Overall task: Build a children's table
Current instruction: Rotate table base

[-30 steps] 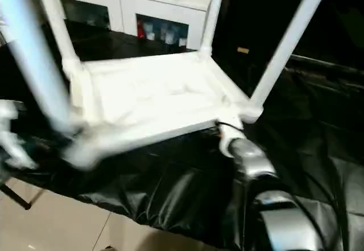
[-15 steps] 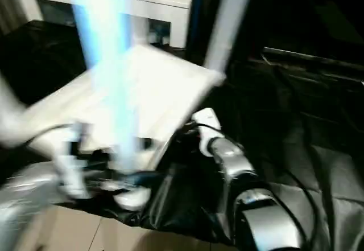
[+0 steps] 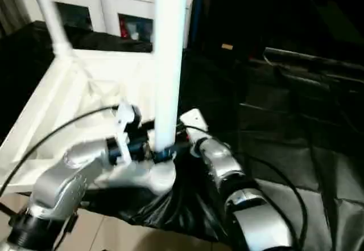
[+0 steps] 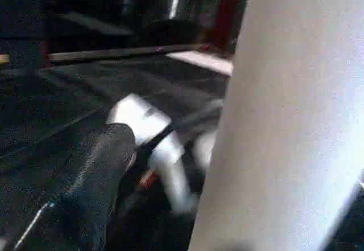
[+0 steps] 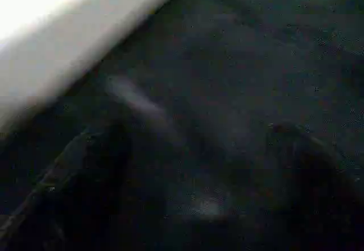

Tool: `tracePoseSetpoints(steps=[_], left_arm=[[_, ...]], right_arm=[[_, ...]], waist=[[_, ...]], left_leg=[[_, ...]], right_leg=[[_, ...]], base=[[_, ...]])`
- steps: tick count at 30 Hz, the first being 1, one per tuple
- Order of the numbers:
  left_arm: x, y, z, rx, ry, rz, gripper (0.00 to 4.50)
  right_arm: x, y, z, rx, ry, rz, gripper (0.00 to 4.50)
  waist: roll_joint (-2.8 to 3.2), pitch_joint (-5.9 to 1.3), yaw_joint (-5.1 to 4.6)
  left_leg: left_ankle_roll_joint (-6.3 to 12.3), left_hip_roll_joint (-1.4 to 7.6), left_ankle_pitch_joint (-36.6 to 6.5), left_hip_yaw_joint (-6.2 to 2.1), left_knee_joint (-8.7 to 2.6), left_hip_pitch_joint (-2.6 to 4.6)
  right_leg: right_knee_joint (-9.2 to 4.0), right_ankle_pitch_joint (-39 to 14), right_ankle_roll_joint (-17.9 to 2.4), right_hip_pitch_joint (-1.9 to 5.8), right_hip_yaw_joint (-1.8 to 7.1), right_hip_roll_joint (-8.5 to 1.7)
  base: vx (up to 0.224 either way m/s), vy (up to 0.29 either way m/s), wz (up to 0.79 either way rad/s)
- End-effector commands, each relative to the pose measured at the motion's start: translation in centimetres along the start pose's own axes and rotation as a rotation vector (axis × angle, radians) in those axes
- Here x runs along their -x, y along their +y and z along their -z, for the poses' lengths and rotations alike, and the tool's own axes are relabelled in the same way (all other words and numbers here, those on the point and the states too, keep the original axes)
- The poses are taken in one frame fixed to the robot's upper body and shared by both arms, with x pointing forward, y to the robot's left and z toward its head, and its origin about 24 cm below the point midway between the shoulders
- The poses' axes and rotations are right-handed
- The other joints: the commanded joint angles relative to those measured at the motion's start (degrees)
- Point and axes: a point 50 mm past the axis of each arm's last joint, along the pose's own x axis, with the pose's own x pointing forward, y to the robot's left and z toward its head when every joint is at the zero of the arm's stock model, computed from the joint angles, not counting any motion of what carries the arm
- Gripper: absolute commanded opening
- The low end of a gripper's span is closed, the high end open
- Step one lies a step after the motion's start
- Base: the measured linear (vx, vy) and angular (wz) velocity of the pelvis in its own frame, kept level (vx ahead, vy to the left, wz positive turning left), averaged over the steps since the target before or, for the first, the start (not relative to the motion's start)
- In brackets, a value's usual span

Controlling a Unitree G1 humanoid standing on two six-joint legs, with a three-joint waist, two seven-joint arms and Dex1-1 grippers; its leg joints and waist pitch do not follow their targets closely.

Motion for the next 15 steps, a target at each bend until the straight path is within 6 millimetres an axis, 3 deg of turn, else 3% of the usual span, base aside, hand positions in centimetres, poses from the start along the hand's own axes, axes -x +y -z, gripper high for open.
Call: tracePoseSetpoints(steps=[1,6,10,15], left_arm=[[1.3,1.9,0.7,-0.032,0.060,-0.132,4.50],[2.4,3.3,1.5,-0.065,0.124,-0.228,4.50],[4.0,4.5,2.8,-0.111,0.234,-0.305,4.50],[5.0,4.0,3.1,-0.123,0.244,-0.240,4.50]], right_arm=[[0.6,-1.4,0.5,-0.026,0.014,0.056,4.48],[1.3,-2.7,0.7,-0.036,0.015,0.097,4.48],[1.7,-3.3,0.9,-0.024,0.016,0.101,4.48],[2.2,-3.5,0.5,0.005,-0.022,-0.003,4.48]], waist=[[0.88,-3.57,0.36],[0.80,-3.57,0.19],[0.95,-3.66,0.25],[0.70,-3.82,0.66]], left_leg=[[-1.19,3.20,-13.78,-1.75,-3.79,0.63],[-0.70,3.10,-14.58,-1.85,-3.68,0.57],[-0.66,3.27,-14.70,-1.93,-3.79,0.71],[0.31,3.38,-13.09,-1.75,-3.63,0.52]], right_leg=[[-4.83,-13.48,-9.47,2.39,4.17,-5.66],[-5.14,-16.61,-8.86,2.25,4.09,-5.77],[-5.01,-15.53,-9.49,2.06,4.02,-5.62],[-4.70,-13.07,-10.47,2.23,4.13,-5.80]], base=[[0.000,0.000,0.00],[0.000,0.000,0.00],[0.000,0.000,0.00],[0.000,0.000,0.00]])
